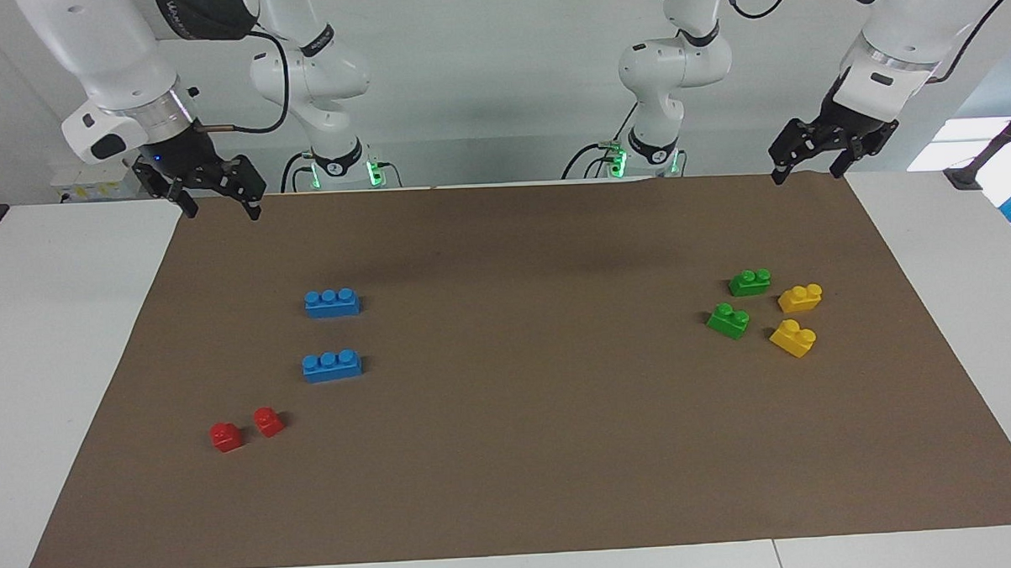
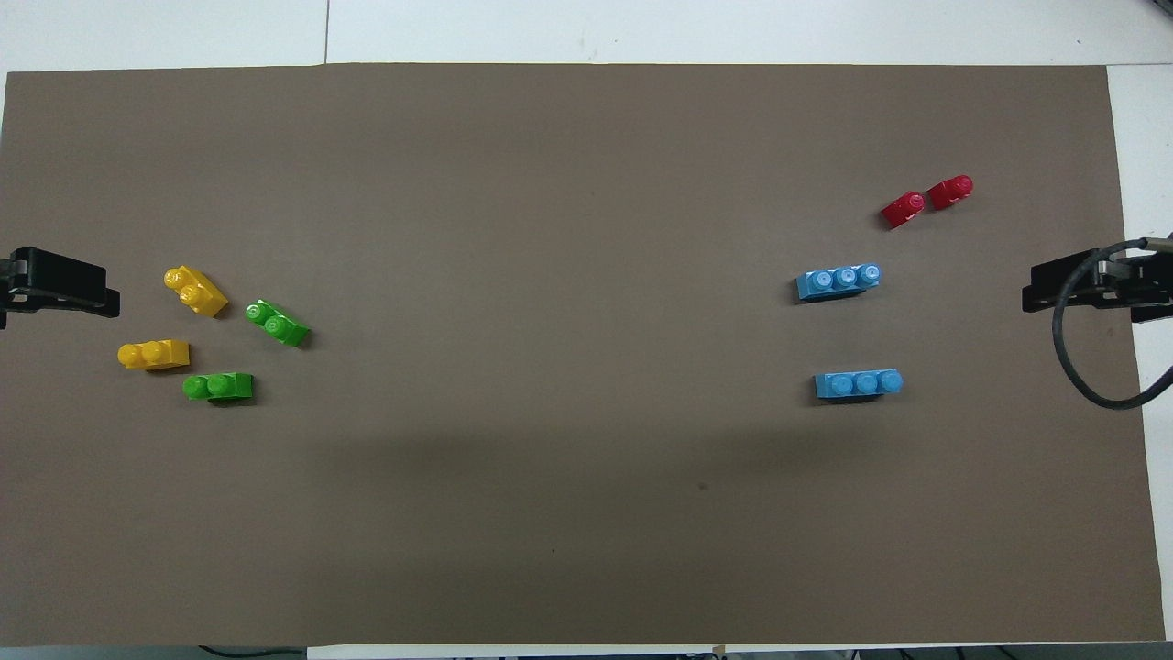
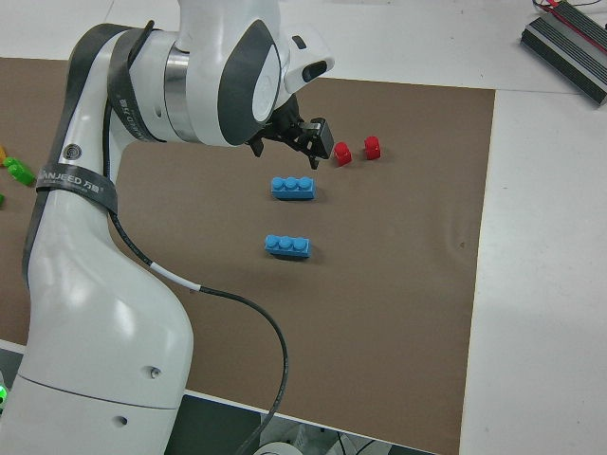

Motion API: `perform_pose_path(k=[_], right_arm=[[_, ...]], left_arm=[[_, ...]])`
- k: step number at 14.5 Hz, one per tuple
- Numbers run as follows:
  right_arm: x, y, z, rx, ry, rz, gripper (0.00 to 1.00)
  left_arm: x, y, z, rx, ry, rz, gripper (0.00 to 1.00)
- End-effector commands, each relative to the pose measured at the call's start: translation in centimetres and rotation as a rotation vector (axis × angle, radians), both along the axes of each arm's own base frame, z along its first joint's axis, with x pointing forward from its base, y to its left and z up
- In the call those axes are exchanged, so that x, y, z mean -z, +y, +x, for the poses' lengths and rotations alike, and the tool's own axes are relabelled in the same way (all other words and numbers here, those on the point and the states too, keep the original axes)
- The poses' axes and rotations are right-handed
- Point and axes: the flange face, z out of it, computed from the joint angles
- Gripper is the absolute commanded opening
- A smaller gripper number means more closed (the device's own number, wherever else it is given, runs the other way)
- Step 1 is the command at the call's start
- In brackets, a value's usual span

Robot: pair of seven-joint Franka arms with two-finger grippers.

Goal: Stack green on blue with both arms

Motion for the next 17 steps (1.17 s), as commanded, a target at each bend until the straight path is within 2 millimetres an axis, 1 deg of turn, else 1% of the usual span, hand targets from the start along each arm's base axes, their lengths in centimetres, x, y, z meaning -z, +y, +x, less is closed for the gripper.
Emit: perform_pose_path(k=[1, 5, 7, 10, 12, 15, 17], right_arm=[[-0.2, -0.4, -0.7, -0.009, -0.001, -0.005, 1.0], [-0.3, -0.5, -0.5, -0.004, -0.014, -0.007, 1.0], [-0.2, -0.5, -0.5, -0.005, -0.013, -0.006, 1.0], [-0.2, -0.4, -0.5, -0.01, -0.011, -0.006, 1.0], [-0.1, -0.5, -0.5, -0.016, -0.013, -0.005, 1.0], [-0.2, -0.3, 0.2, 0.042, -0.065, -0.005, 1.0], [0.9, -0.2, 0.8, 0.143, -0.065, 0.001, 1.0]], left_arm=[[-0.1, 0.2, -0.8, 0.003, -0.009, 0.001, 1.0], [-0.1, 0.3, -0.8, 0.0, -0.007, 0.001, 1.0], [-0.1, 0.0, -0.8, 0.006, -0.009, 0.001, 1.0], [0.0, 0.6, -0.9, -0.005, -0.003, 0.002, 1.0], [-0.1, 0.6, -1.0, -0.006, -0.002, 0.002, 1.0], [-0.1, 0.7, -1.0, -0.006, -0.003, 0.002, 1.0], [-0.1, 0.6, -1.0, -0.006, -0.004, 0.002, 1.0]])
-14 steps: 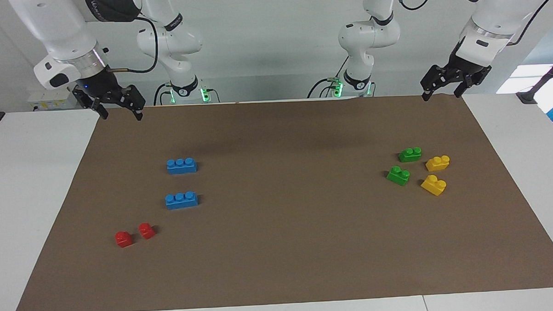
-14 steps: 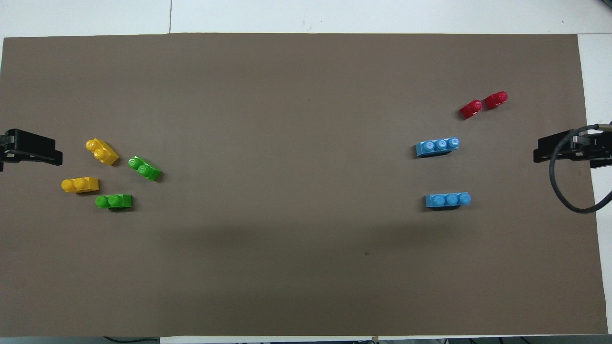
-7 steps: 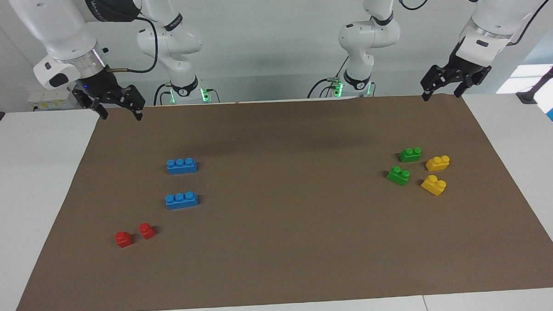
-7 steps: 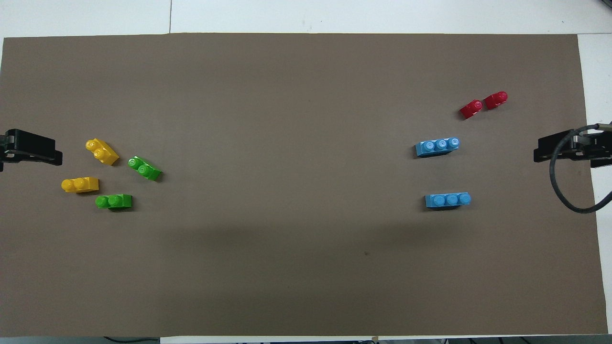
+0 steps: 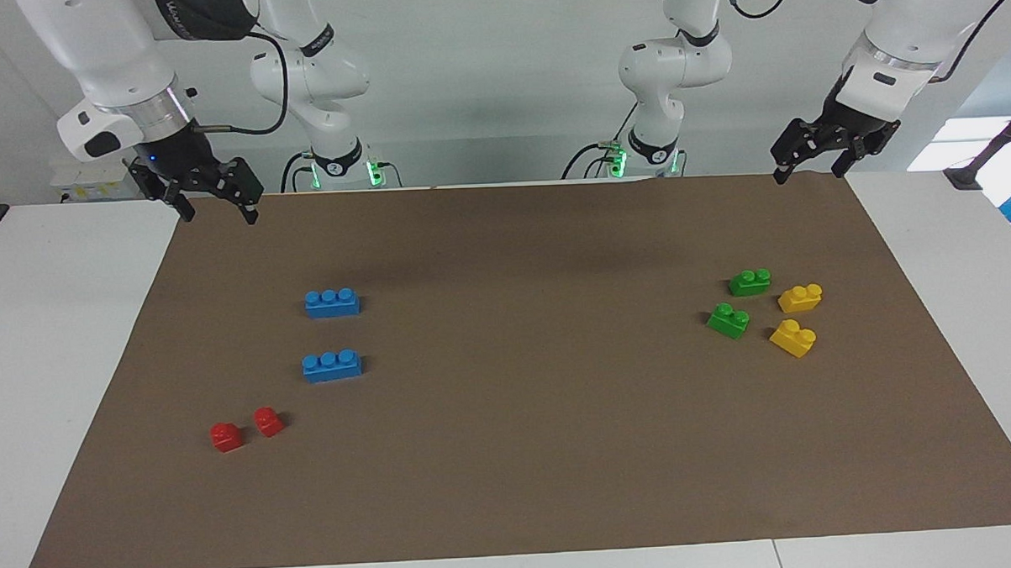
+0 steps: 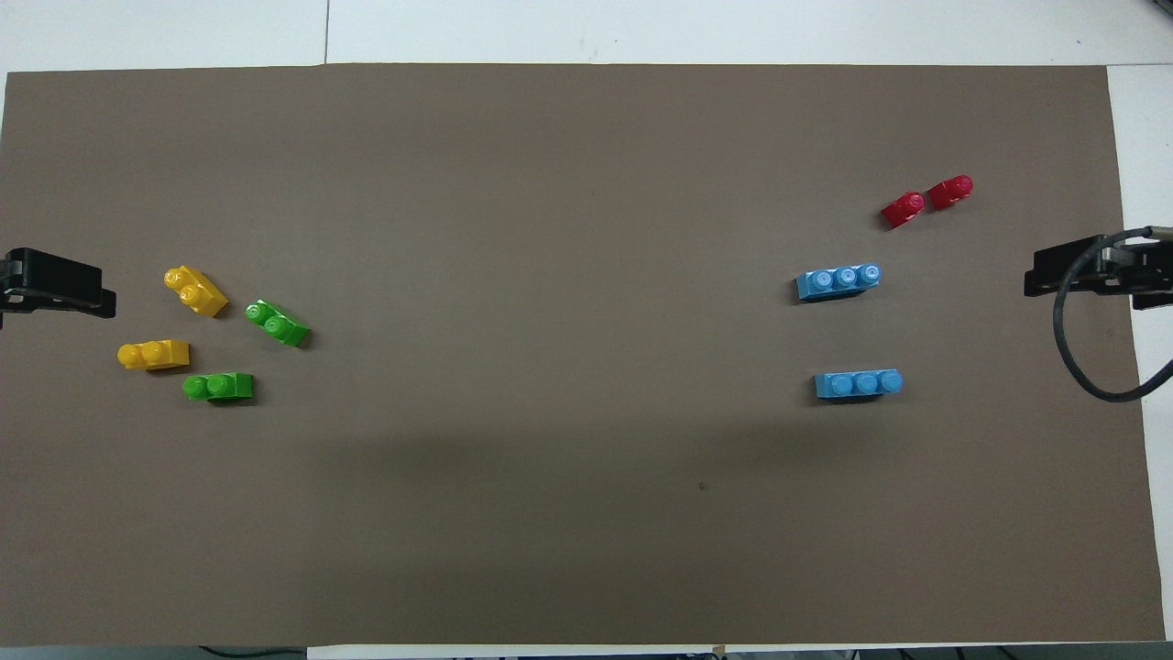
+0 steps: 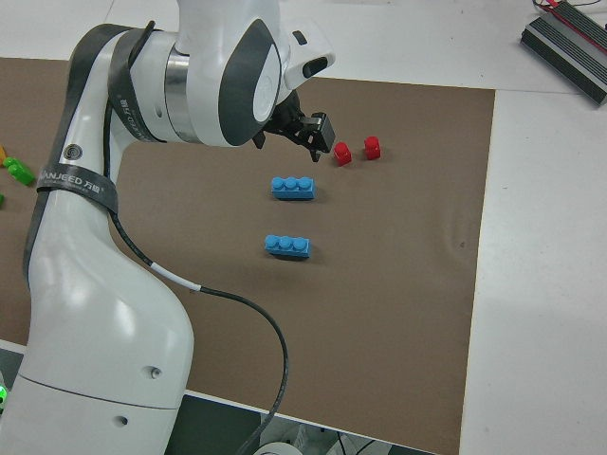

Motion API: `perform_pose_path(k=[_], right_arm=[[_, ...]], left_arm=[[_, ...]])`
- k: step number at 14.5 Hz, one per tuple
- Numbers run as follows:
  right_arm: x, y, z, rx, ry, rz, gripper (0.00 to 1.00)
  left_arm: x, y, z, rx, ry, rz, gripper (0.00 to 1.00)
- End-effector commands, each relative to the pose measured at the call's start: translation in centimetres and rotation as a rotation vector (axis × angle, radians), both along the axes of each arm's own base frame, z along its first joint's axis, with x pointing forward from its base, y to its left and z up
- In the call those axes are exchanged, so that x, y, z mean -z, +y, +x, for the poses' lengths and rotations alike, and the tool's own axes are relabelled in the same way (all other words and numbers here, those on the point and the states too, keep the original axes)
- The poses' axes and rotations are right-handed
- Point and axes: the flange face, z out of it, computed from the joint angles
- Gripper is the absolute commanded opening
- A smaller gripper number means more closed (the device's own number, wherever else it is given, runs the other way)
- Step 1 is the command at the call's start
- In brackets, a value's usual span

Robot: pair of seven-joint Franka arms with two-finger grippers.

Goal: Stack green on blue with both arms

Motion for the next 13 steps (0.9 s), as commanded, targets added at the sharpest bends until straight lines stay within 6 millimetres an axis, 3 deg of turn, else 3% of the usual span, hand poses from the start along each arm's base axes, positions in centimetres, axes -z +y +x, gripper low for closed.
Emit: perform_pose_path(k=[1, 4, 7, 9, 13], right_arm=[[2.3, -0.1, 0.5, 0.147, 0.0, 0.022, 1.0], [5.3, 0.2, 1.6, 0.359, 0.042, 0.054, 1.0], [9.1, 0.2, 3.0, 0.42, 0.088, 0.05, 1.0], [11.6, 0.7, 3.3, 0.537, 0.125, 0.11, 1.0], [13.5, 0.6, 4.4, 0.834, 0.154, 0.175, 1.0]], left_arm=[[-0.1, 0.3, -1.0, -0.005, -0.003, 0.002, 1.0], [-0.1, 0.6, -1.1, -0.013, -0.001, 0.001, 1.0], [0.0, 0.6, -1.2, -0.058, 0.001, 0.003, 1.0], [0.9, 0.0, -1.5, -0.236, 0.003, 0.011, 1.0], [4.0, -0.4, -2.5, -0.473, -0.07, 0.003, 1.0]])
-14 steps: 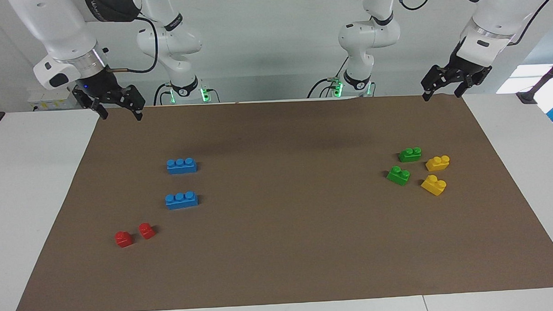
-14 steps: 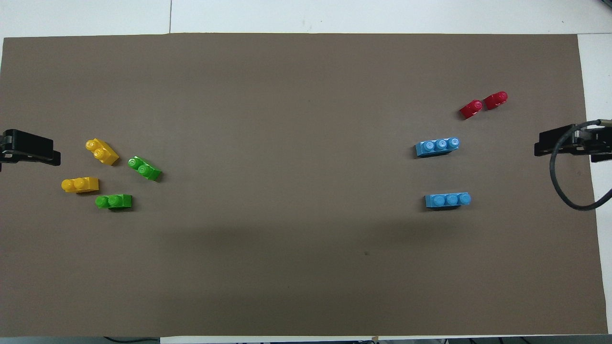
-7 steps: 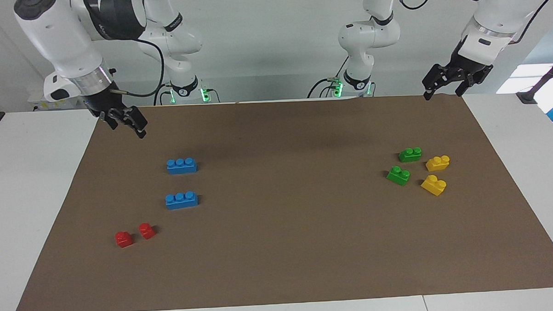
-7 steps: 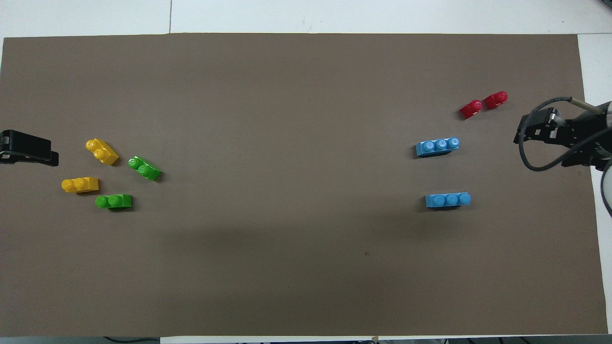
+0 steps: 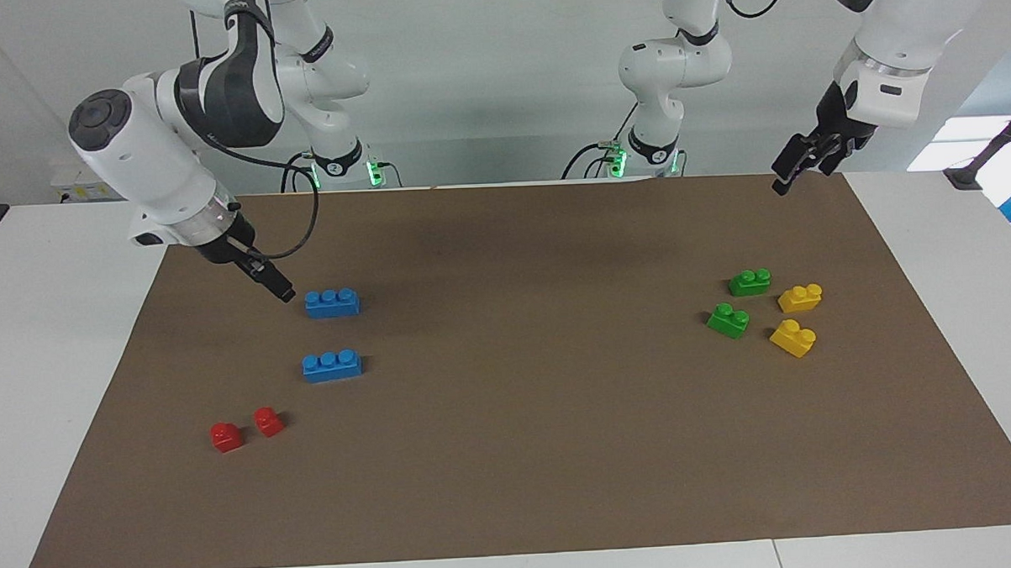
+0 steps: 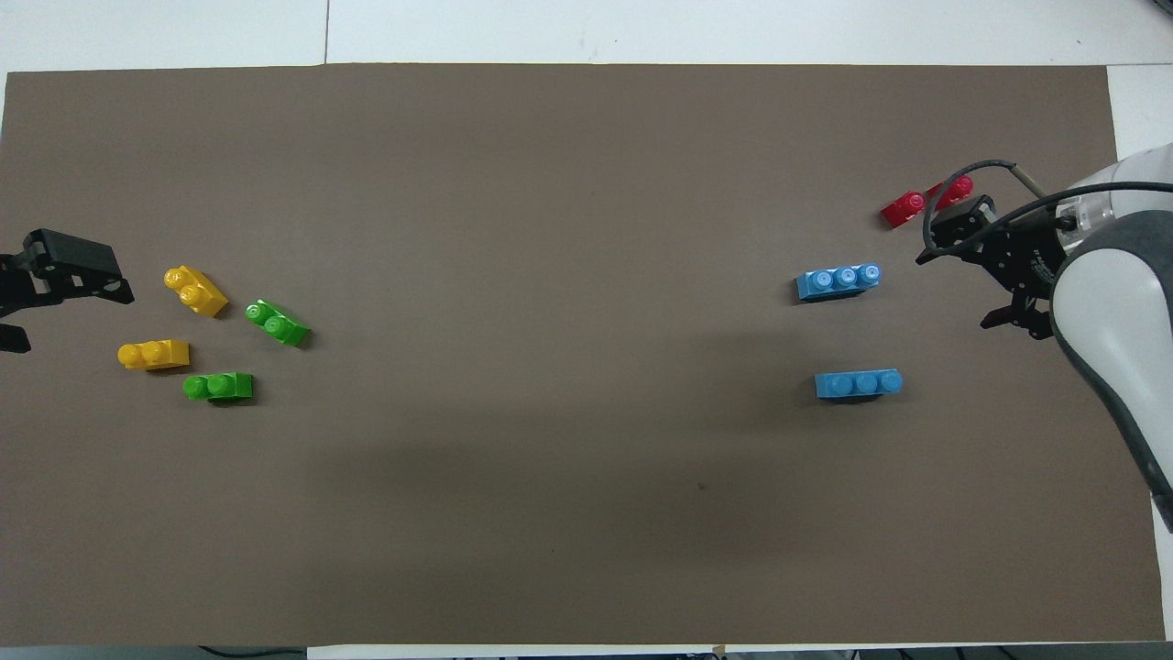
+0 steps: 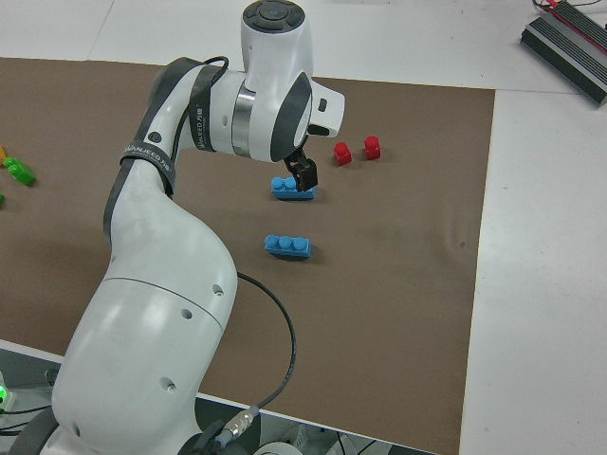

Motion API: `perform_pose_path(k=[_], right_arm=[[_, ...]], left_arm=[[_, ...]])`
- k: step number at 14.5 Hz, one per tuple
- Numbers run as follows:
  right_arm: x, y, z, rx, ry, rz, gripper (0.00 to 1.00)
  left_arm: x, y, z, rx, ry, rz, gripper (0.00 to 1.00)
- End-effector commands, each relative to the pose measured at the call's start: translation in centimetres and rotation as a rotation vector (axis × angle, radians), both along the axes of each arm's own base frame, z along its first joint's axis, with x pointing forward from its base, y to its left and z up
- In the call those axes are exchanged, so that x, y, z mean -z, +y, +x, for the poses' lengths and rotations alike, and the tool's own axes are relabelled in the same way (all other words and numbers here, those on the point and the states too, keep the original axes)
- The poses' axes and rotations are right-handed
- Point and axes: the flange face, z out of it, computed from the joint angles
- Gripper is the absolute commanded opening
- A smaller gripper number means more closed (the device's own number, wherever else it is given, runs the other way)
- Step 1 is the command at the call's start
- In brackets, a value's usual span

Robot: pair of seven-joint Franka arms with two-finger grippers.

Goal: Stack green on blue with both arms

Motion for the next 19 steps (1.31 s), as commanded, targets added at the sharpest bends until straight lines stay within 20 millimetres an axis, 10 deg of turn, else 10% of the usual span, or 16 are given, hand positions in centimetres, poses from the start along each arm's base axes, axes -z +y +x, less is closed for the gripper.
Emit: perform_pose_path(k=[1, 19], right_arm=[[1.2, -1.6, 0.5, 0.186, 0.011, 0.053, 1.0], [9.3, -1.3, 3.9, 0.416, 0.046, 0.166, 0.99]], left_arm=[[2.3, 0.4, -2.0, -0.117, -0.063, -0.005, 1.0], [17.6, 0.7, 3.2, -0.575, -0.037, -0.024, 1.0]])
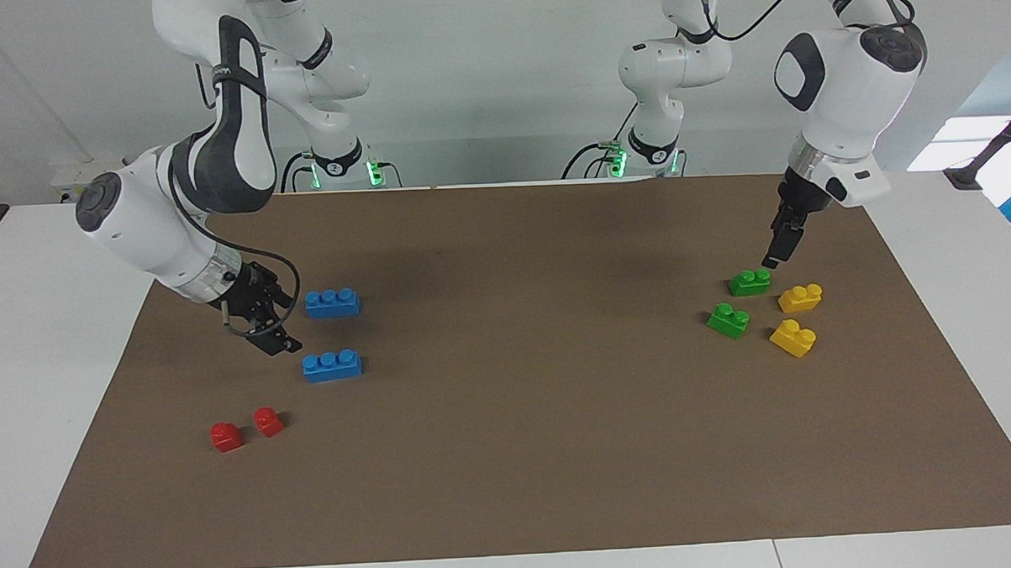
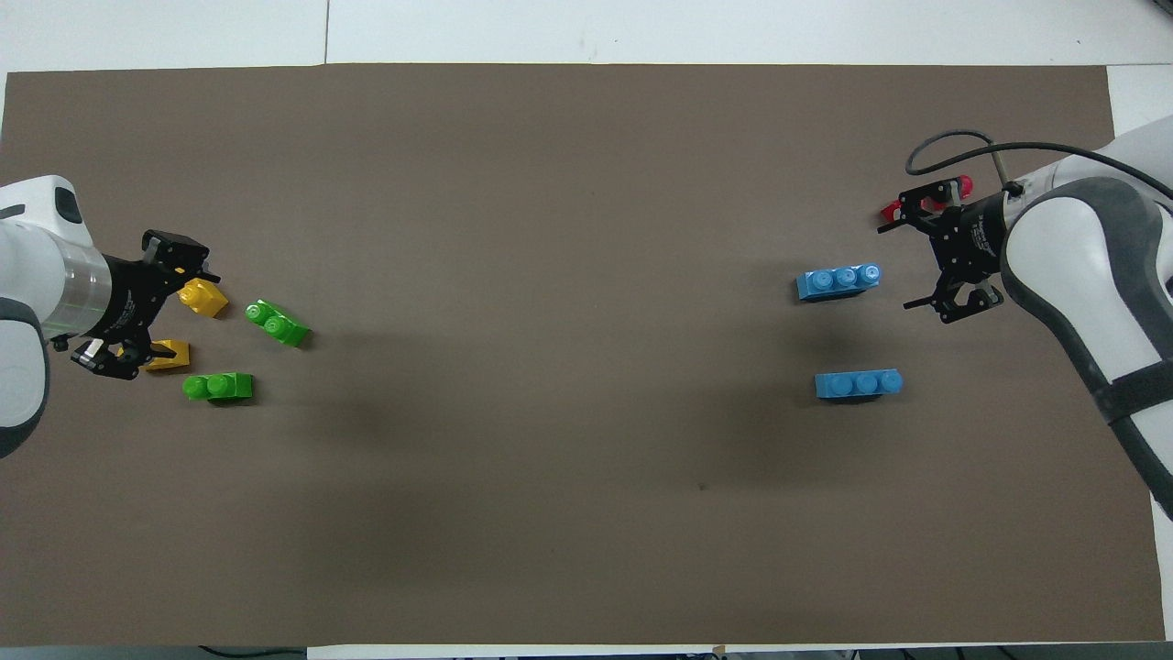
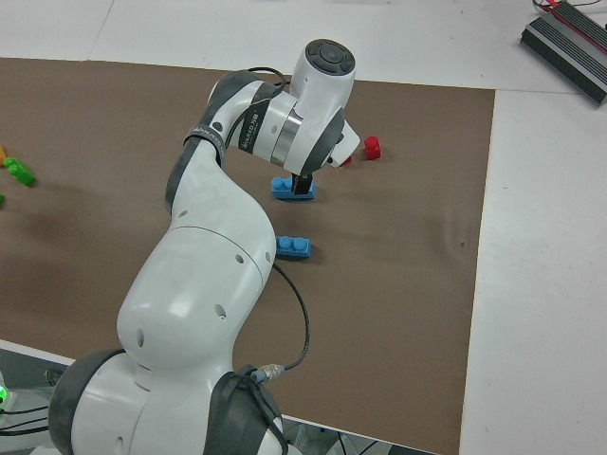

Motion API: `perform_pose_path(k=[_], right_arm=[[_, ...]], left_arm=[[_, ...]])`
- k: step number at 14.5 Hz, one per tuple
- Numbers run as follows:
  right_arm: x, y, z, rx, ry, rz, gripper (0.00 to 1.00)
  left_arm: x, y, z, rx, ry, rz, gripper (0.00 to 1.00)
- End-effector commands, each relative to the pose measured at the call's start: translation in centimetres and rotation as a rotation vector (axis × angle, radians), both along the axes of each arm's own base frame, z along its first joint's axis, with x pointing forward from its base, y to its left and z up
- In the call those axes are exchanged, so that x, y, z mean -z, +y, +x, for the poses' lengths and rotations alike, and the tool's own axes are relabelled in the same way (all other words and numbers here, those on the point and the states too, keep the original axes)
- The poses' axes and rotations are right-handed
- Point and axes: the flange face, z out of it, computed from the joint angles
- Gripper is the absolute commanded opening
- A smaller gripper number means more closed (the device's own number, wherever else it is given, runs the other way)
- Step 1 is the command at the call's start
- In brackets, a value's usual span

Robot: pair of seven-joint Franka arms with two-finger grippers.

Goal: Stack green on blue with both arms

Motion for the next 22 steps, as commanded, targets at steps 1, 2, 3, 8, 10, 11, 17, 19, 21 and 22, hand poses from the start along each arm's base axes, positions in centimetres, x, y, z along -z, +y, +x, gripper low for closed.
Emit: perform_pose_path(k=[1, 2, 3, 8, 10, 11, 17, 19, 21, 22], right_arm=[[0.3, 0.1, 0.2, 0.023, -0.014, 0.017, 0.99], [0.7, -0.3, 0.3, 0.028, -0.01, 0.017, 0.99], [1.7, -0.6, 0.5, 0.029, 0.001, 0.017, 0.99], [3.6, 0.1, 0.8, 0.055, 0.023, 0.066, 0.99], [4.7, -0.1, 0.9, 0.06, 0.035, 0.069, 0.99], [5.2, -0.2, 0.9, 0.054, 0.041, 0.071, 0.99], [7.6, -1.0, 1.3, 0.011, 0.025, 0.097, 0.99], [8.3, -2.1, 1.3, 0.011, 0.024, 0.107, 0.99], [8.8, -2.5, 1.3, 0.011, 0.02, 0.124, 0.99], [9.1, -2.7, 1.3, 0.014, 0.024, 0.127, 0.99]], left_arm=[[2.4, 0.1, 0.9, 0.014, 0.002, -0.009, 1.0], [3.3, -0.2, 1.2, 0.037, 0.0, -0.009, 1.0], [4.2, 0.0, 1.2, 0.048, -0.005, -0.008, 1.0], [8.3, 0.1, 2.5, 0.055, -0.019, -0.009, 1.0], [9.6, 0.2, 2.4, 0.07, -0.004, -0.009, 1.0], [10.1, 0.3, 2.2, 0.071, 0.002, -0.009, 1.0], [13.0, 0.5, 1.7, 0.06, -0.012, -0.009, 0.99], [13.8, 0.3, 1.7, 0.057, -0.004, -0.01, 0.99], [14.9, 0.1, 1.8, 0.057, 0.007, -0.011, 0.99], [15.0, 0.1, 1.8, 0.058, 0.007, -0.01, 0.99]])
